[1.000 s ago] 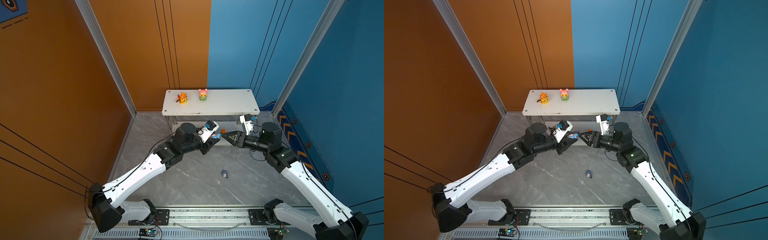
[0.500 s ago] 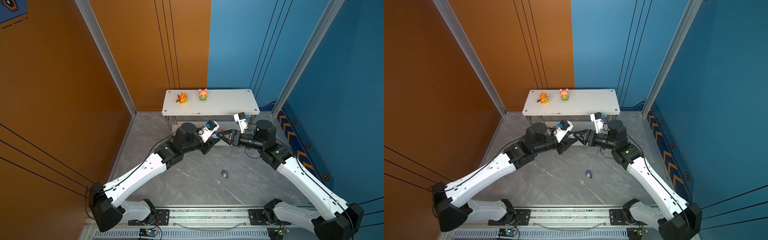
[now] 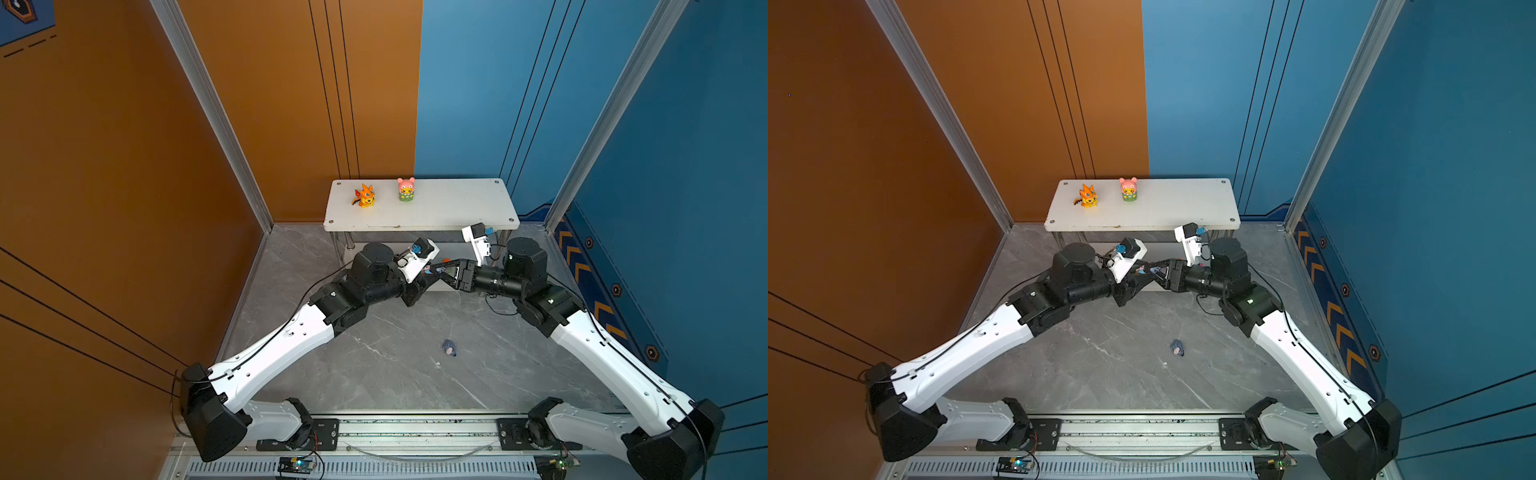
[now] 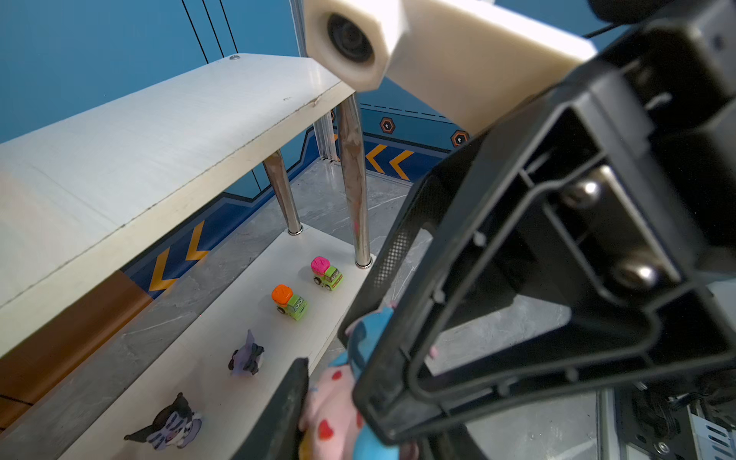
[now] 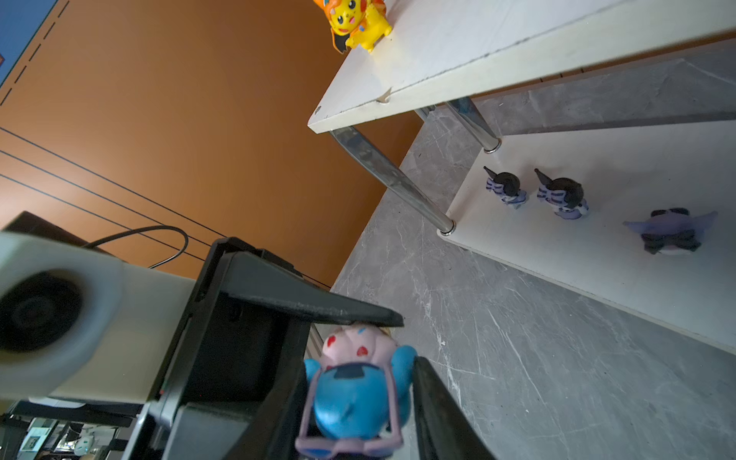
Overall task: Organize plastic toys on shelves
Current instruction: Rotate the plastic toy.
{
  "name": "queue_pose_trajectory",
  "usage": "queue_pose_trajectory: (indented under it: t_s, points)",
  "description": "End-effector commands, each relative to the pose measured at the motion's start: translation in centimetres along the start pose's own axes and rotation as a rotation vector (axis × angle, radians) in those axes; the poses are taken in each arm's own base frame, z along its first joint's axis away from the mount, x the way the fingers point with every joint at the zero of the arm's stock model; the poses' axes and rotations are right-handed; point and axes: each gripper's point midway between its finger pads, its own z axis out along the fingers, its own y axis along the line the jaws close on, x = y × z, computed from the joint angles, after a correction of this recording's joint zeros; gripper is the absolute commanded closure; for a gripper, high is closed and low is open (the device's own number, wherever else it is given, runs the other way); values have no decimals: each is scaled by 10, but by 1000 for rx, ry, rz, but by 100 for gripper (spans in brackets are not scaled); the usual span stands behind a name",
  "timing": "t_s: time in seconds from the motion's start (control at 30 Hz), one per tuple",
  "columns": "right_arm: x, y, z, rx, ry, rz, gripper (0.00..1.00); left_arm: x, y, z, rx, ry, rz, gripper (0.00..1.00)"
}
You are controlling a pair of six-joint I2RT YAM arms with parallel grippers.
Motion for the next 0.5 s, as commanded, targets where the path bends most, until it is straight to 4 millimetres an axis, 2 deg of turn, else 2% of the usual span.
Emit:
queue_pose_trajectory:
  t_s: [0.0, 0.3, 0.47]
  points:
    - [-3, 8, 1, -5, 0, -34, 62, -14, -2, -2, 22, -31, 17, 68]
    - [-8, 5, 0, 26, -23, -53, 71, -16, -9, -3, 50, -30, 26, 58]
    - [-11, 4, 1, 33, -30, -58, 74, -17, -15, -5, 73, -31, 35, 46]
